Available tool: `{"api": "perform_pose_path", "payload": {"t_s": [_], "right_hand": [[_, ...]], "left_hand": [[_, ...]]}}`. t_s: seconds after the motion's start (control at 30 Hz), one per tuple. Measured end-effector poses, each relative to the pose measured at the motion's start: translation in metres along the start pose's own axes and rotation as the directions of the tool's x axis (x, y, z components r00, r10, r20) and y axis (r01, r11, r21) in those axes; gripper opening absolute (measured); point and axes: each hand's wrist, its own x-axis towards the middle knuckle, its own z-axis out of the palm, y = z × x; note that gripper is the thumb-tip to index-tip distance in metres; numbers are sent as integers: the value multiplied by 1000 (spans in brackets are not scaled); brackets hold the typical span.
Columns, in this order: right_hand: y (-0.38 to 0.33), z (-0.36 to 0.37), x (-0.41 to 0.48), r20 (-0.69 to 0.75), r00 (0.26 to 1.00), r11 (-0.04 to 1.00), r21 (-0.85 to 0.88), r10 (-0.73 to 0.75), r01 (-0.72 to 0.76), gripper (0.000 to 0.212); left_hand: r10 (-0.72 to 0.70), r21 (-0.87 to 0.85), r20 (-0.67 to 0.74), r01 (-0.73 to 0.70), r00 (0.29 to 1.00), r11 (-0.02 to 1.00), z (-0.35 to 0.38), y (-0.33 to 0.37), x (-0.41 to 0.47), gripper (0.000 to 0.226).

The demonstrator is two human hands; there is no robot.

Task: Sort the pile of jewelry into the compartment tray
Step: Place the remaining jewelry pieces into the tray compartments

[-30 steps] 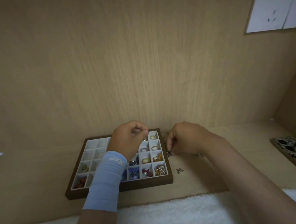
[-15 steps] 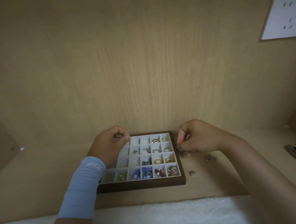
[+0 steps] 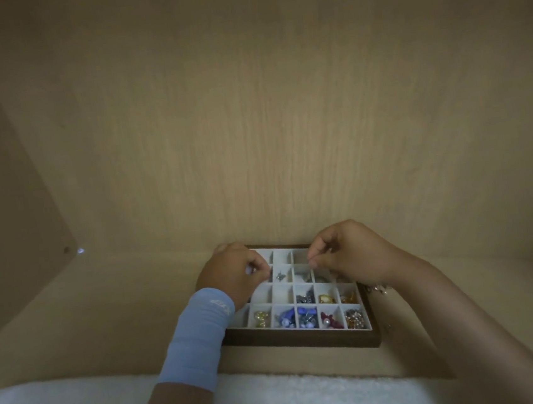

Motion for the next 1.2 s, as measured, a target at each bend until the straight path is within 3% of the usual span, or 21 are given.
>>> {"api": "perform_pose_path", "payload": {"t_s": [0.13,0.23,0.47,0.53,0.63,0.77,0.87,1.07,1.2], "right_hand": [[-14,11,20,-22,998,998,11,-66,66,7],[-16,16,29,-53,997,998,37,-51,54,10],[-4,17,30,-104,995,1000,6,1,0,9],[-4,17,28,-128,992,1000,4,-8,8,9],[-8,21,27,-181,982,998,35,-52,59,8],[-17,31,28,-257,960,980,134,-112,150,5],[-19,37,29,-314,940,970,157,-130,187,3],[-19,46,31,-312,936,983,34,-161,180,4],[-23,52,33,-145,970,966,-203,-194,163,9]], "left_hand": [[-22,178,-84,37,996,983,1,7,1,16],[-105,85,-107,115,989,990,-1,2,6,13],[-179,28,73,177,981,984,-7,0,15,16],[-158,-74,120,167,980,983,-13,-3,16,11],[-99,-291,68,115,993,950,-27,3,14,5],[-5,-536,152,87,988,840,-40,19,11,11],[-4,-620,156,101,988,778,-40,21,10,10],[-49,-630,124,117,991,768,-35,12,8,10],[-65,-513,153,135,986,848,-30,-1,9,6]]}}
